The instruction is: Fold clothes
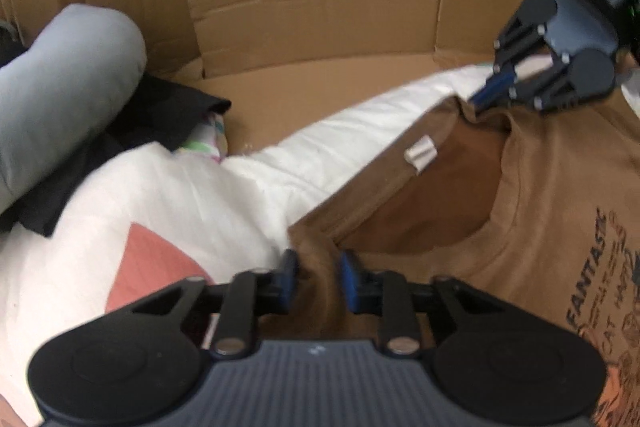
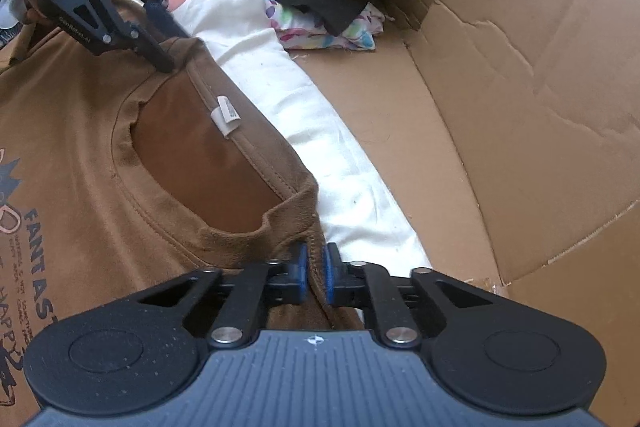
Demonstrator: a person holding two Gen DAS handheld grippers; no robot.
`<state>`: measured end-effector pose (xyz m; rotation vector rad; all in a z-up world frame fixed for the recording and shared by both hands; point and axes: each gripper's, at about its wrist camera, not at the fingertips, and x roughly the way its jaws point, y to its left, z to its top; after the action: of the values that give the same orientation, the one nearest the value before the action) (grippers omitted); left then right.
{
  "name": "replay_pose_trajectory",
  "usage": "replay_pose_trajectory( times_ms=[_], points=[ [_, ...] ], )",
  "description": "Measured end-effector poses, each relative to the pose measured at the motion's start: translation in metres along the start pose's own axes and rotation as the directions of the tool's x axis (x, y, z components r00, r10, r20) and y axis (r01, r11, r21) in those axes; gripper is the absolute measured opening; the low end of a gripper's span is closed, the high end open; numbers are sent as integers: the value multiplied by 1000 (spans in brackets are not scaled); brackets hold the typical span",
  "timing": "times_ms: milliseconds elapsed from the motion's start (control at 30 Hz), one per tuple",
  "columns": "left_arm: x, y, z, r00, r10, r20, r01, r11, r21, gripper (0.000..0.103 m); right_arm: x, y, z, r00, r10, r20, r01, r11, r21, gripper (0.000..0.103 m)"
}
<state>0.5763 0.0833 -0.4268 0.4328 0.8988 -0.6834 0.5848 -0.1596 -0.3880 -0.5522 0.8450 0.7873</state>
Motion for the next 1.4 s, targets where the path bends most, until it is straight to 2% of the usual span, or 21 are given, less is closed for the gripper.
replay_pose_trajectory(
  times_ms=[33, 200, 367, 467, 533, 600, 733, 967, 1033, 1100, 1400],
  points=[
    [-1, 0, -1, 1000, 10, 4, -10, 1000, 5, 8, -1, -1, 1, 1000, -3, 5, 2, 1000, 6, 3],
    [-9, 9, 0, 998, 41, 50, -38, 997, -68, 7, -10, -16, 1, 999, -34, 25, 31, 992, 118, 2],
    [-3, -1, 3, 996, 89, 14, -87, 992, -87, 12, 3, -25, -4, 997, -68, -27, 73, 959, 275, 3],
    [-16, -5, 6, 994, 97, 42, -92, 990, -105, 16, -9, -25, -2, 996, -87, 9, 80, 942, 326, 6],
    [-29, -7, 5, 992, 100, 78, -91, 989, -116, 19, -22, -24, 0, 993, -110, 37, 93, 943, 318, 11],
    [-40, -10, 2, 989, 104, 107, -89, 987, -136, 19, -35, -23, 0, 991, -123, 57, 100, 945, 310, 11],
    [-53, -20, -7, 987, 95, 131, -71, 982, -178, 19, -48, -12, -6, 992, -104, 72, 78, 954, 290, 11],
    [-33, -46, -34, 996, 45, 81, -28, 979, -202, 26, -25, 18, -20, 999, -42, 21, 36, 971, 235, 13],
    [-28, -51, -37, 996, 40, 83, -21, 975, -221, 31, -18, 22, -18, 999, -40, 22, 33, 970, 240, 18],
    [-27, -56, -36, 995, 40, 95, -18, 974, -226, 37, -13, 24, -14, 999, -40, 27, 33, 970, 240, 25],
    [-16, -82, -18, 993, 23, 114, 4, 972, -234, 41, -2, 25, 3, 998, -44, 37, 32, 965, 259, 25]
  ],
)
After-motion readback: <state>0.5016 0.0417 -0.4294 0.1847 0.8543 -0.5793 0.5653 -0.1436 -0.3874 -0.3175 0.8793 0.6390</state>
